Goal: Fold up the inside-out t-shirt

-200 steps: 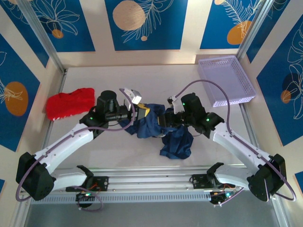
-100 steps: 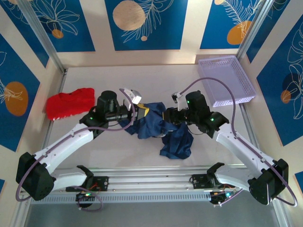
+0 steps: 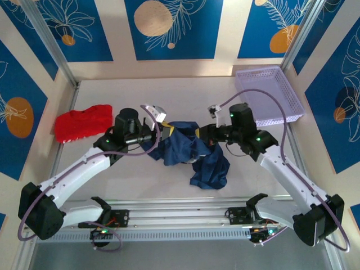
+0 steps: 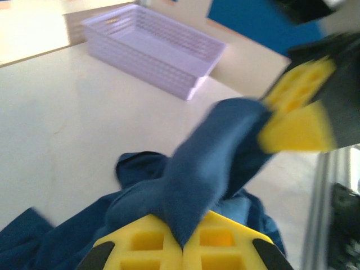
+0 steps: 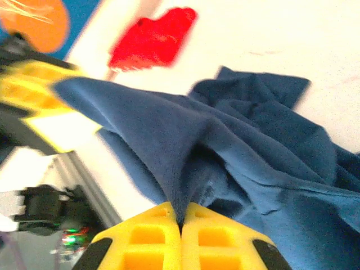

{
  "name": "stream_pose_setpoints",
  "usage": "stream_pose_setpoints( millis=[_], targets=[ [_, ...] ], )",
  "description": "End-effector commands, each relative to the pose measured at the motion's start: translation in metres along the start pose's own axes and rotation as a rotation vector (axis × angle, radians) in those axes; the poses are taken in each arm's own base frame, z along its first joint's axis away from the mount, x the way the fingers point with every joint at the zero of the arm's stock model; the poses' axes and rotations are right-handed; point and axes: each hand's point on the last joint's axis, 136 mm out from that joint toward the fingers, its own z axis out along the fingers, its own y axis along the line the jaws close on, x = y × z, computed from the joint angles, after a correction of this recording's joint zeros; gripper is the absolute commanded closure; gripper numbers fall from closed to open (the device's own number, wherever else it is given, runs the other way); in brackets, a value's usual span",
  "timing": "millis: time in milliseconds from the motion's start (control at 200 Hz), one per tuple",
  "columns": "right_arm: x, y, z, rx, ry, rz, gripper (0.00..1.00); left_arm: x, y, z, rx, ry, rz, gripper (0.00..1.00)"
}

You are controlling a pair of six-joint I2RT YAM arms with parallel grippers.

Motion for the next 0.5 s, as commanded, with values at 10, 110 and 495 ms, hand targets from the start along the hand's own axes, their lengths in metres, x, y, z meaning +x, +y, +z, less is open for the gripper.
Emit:
stream_pose_setpoints(
  millis=[10, 110, 495],
  targets=[
    [-0.027, 0.064, -0.042, -0.317, -0.081, -0.049, 1.00, 0.012, 0.046, 0.001, -0.234, 0.051, -0.027, 1.00],
    [-0.034, 0.075, -0.048, -0.387, -0.106, -0.054, 1.00, 0.018, 0.047, 0.009, -0.216, 0.072, -0.033, 1.00],
    [-0.039, 0.052, -0.032, -0.349, -0.104, 0.010, 1.00, 0.006, 0.005, -0.003, -0.039, 0.008, 0.009, 0.62]
  ],
)
